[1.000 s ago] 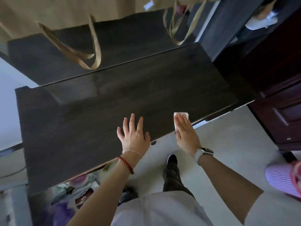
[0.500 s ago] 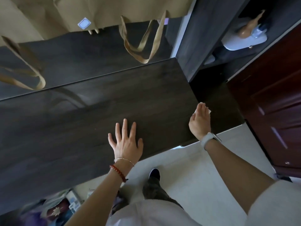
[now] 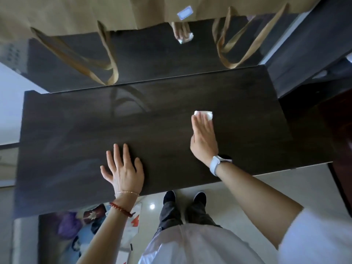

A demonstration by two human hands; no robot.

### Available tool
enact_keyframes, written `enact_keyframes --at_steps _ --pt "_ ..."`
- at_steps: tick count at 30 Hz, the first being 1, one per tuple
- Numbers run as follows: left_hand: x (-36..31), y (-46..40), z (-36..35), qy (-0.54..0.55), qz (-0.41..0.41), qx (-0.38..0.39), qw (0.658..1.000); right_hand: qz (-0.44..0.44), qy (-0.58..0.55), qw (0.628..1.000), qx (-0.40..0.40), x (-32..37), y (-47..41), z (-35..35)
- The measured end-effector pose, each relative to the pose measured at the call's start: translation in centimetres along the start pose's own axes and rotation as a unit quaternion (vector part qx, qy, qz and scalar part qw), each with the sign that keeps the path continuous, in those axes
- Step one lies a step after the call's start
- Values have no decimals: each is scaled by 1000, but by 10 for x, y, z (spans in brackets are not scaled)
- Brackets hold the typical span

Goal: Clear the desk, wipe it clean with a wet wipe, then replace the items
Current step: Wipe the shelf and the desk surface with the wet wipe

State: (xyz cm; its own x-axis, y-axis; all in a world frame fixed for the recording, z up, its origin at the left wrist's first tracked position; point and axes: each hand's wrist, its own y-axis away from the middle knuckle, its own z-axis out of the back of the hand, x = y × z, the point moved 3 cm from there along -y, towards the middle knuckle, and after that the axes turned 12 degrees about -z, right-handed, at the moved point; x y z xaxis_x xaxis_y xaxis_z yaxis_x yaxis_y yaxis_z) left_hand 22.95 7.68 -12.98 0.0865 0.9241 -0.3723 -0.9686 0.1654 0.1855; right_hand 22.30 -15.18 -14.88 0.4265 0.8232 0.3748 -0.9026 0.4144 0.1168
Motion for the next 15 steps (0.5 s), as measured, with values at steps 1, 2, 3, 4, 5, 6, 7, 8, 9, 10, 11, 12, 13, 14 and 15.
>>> enact_keyframes --at_steps 1,2,3,4,5,6,7,8,9,10,11,12,13,14,15 --pt "12 0 6 3 7 -10 1000 30 -8 999 10 24 5 -10" --pt "23 1 10 6 14 -15 1000 61 -17 998 23 48 13 -21" --pt "34 2 15 9 20 -18 1000 98 -28 994 34 72 24 -29" --pt "44 4 19 11 28 -17 999 136 -41 989 49 94 39 -38" --pt "54 6 22 12 34 -15 999 175 -54 980 72 113 54 -45" --pt "63 8 25 14 39 -12 999 208 -61 971 105 126 70 -51" --pt "69 11 29 14 42 -12 999 238 -61 959 141 134 85 -55" --pt "75 13 31 12 39 -14 999 263 -62 948 166 137 97 -57" --pt "78 14 32 9 34 -12 999 282 -63 941 178 135 105 -56" --pt "80 17 31 5 26 -8 1000 294 -63 936 185 127 109 -54" --pt "81 18 31 1 15 -7 1000 298 -60 934 188 117 111 -51" --pt "80 20 30 0 3 -8 1000 293 -55 936 187 104 111 -46" --pt "76 22 30 1 -11 -8 1000 277 -45 943 177 87 110 -39" --pt "71 24 28 1 -23 -5 1000 250 -34 953 169 67 108 -33" --pt "66 26 25 1 -35 2 999 210 -27 965 153 46 106 -24"
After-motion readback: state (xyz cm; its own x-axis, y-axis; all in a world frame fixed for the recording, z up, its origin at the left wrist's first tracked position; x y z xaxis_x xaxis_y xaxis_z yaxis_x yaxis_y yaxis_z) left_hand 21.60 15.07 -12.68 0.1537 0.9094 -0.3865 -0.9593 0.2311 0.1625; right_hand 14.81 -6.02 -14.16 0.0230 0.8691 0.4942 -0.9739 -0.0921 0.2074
